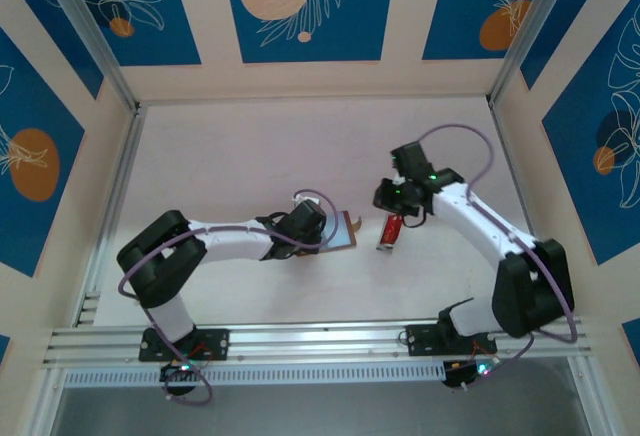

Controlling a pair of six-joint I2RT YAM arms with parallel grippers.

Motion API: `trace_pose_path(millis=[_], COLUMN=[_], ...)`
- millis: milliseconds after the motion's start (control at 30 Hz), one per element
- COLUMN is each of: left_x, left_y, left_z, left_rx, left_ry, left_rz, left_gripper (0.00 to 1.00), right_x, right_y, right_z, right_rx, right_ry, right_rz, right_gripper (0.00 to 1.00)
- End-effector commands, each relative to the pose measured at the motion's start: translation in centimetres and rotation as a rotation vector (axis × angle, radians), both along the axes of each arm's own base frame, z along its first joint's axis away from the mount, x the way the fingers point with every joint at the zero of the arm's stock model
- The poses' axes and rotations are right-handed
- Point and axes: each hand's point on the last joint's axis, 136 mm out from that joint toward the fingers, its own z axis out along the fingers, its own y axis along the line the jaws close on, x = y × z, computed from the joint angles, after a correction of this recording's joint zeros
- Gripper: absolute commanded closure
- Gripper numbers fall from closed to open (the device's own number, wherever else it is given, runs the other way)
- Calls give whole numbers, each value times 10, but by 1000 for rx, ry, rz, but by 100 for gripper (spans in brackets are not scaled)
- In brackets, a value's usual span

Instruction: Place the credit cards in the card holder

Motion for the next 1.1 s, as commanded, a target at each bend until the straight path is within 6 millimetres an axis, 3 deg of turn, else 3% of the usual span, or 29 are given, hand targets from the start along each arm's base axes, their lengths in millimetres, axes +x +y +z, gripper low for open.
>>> trace_pose_path(millis=[0, 200, 533, 733, 1067], left_x=[-30, -31, -31, -31, -31], left_y=[24, 23, 24, 24, 25], left_z=[-44, -44, -43, -44, -45], left_rx=[109, 101, 96, 97, 94], left_ry=[134, 135, 136, 138, 140], left_rz=[-21, -21, -12, -10, -6], left_gripper=[78, 78, 79, 79, 79], right_x=[-32, -40, -32, -32, -36], right_y=[-32, -38, -29, -27, -24], right_z=[-32, -49, -60, -54, -44], right_rx=[-10, 55, 101, 87, 7], right_ry=[145, 180, 204, 190, 185], right_rz=[-115, -149, -132, -121, -85], right_gripper=[67, 66, 69, 76, 77])
